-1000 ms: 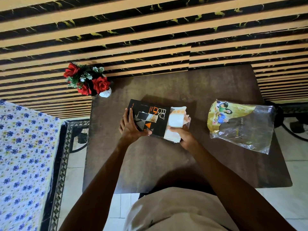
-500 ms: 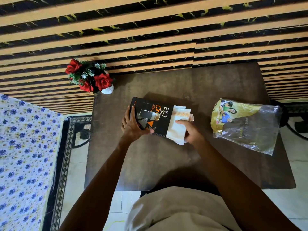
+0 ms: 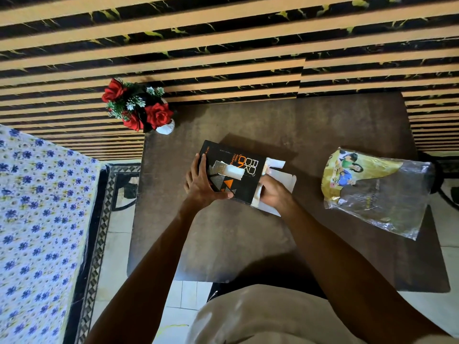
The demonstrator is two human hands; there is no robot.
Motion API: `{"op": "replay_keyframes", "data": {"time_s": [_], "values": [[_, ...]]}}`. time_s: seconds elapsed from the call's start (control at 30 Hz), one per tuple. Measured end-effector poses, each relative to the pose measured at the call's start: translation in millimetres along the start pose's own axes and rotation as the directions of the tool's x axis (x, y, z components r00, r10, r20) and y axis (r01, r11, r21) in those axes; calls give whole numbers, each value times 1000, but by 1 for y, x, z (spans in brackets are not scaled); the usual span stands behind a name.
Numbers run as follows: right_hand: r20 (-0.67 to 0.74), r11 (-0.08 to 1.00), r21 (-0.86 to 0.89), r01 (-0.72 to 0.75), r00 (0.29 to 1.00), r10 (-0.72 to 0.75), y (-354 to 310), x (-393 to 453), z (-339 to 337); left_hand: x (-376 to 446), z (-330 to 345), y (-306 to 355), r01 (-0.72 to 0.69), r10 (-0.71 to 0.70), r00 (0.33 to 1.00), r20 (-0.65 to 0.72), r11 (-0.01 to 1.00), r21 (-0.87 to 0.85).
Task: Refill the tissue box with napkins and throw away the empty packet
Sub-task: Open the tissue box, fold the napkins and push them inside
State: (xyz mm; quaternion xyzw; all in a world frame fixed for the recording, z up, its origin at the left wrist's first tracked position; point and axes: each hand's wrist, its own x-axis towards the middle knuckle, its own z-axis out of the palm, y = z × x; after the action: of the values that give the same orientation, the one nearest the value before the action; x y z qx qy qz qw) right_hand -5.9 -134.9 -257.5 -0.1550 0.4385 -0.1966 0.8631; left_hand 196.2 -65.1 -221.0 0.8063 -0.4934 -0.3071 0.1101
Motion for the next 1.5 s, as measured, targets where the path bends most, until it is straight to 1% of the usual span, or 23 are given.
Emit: {"op": "replay_keyframes", "data": {"time_s": [0.17, 0.3, 0.4, 0.5, 0.53, 0.7, 0.73, 0.8, 0.87, 0.93, 1.0, 1.03, 1.07, 1.1, 1.13, 1.17, 1.2, 1.27, 1.33, 1.37, 1.4, 1.43, 1.5], "values": [[-11, 998, -54, 18, 1000, -19, 5, 9, -6, 1, 0, 0, 10, -10, 1000, 3, 1000, 2], [-198, 990, -124, 68, 976, -92, 4, 4, -17, 2, 0, 0, 16, -16, 1000, 1, 1000, -5], [-146, 990, -107, 89, 984, -104, 5, 7, -7, 2, 1, 0, 14, -14, 1000, -6, 1000, -18], [1, 990, -100, 97, 995, -97, 3, 13, 12, 2, 0, 1, 16, -16, 1000, -11, 1000, -22], [10, 988, -110, 109, 994, -109, 3, 16, 14, 3, 1, 1, 21, -22, 1000, -14, 1000, -20], [-239, 999, -27, 22, 971, -28, 4, 15, -1, 3, 2, 0, 21, -21, 1000, -11, 1000, -17], [-341, 1000, -28, 10, 940, -19, 6, 11, -5, 3, 2, -1, 21, -21, 1000, -14, 1000, -20], [-548, 995, -101, 16, 834, -69, 11, 5, -17, 3, 2, -1, 20, -20, 1000, -23, 1000, -8], [-677, 916, -401, 18, 668, -309, 14, 0, -30, 2, 2, 1, 19, -18, 1000, -25, 999, 42], [-570, 668, -744, -10, 531, -627, 10, -10, -38, -2, 3, 6, 37, -34, 999, -35, 994, 103], [-382, 456, -888, 60, 456, -804, -5, -20, -38, -11, 8, 14, 48, -37, 995, -88, 990, 130], [-300, 386, -918, 93, 474, -828, -14, -21, -37, -18, 12, 19, 26, -10, 992, -128, 992, 126], [-236, 333, -939, 88, 541, -808, -24, -21, -32, -25, 17, 24, -20, 40, 986, -160, 992, 128], [-186, 276, -960, 44, 637, -748, -32, -16, -31, -33, 22, 29, -82, 108, 980, -169, 985, 155], [-139, 182, -983, -18, 722, -678, -41, -13, -28, -41, 29, 35, -145, 178, 973, -147, 967, 209], [-98, 98, -994, -47, 779, -620, -46, -10, -27, -48, 38, 41, -193, 227, 969, -97, 941, 277], [-61, 59, -998, -34, 823, -565, -50, -11, -27, -54, 46, 47, -217, 246, 968, -43, 915, 339], [42, 29, -998, 58, 912, -408, -53, -13, -33, -62, 61, 55, -201, 229, 973, -23, 893, 402], [132, -62, -991, 121, 963, -236, -51, -19, -40, -62, 69, 59, -151, 216, 970, -112, 896, 418], [128, -77, -991, 114, 969, -213, -47, -20, -46, -61, 72, 62, -124, 210, 964, -163, 898, 422], [77, -43, -997, 68, 963, -259, -43, -24, -49, -59, 73, 64, -101, 205, 956, -210, 901, 421], [-5, 22, -1000, 3, 927, -374, -38, -26, -49, -57, 73, 67, -85, 201, 949, -244, 906, 415], [-243, 178, -970, -167, 737, -631, -30, -34, -47, -55, 72, 73, -65, 192, 939, -285, 914, 401]]}}
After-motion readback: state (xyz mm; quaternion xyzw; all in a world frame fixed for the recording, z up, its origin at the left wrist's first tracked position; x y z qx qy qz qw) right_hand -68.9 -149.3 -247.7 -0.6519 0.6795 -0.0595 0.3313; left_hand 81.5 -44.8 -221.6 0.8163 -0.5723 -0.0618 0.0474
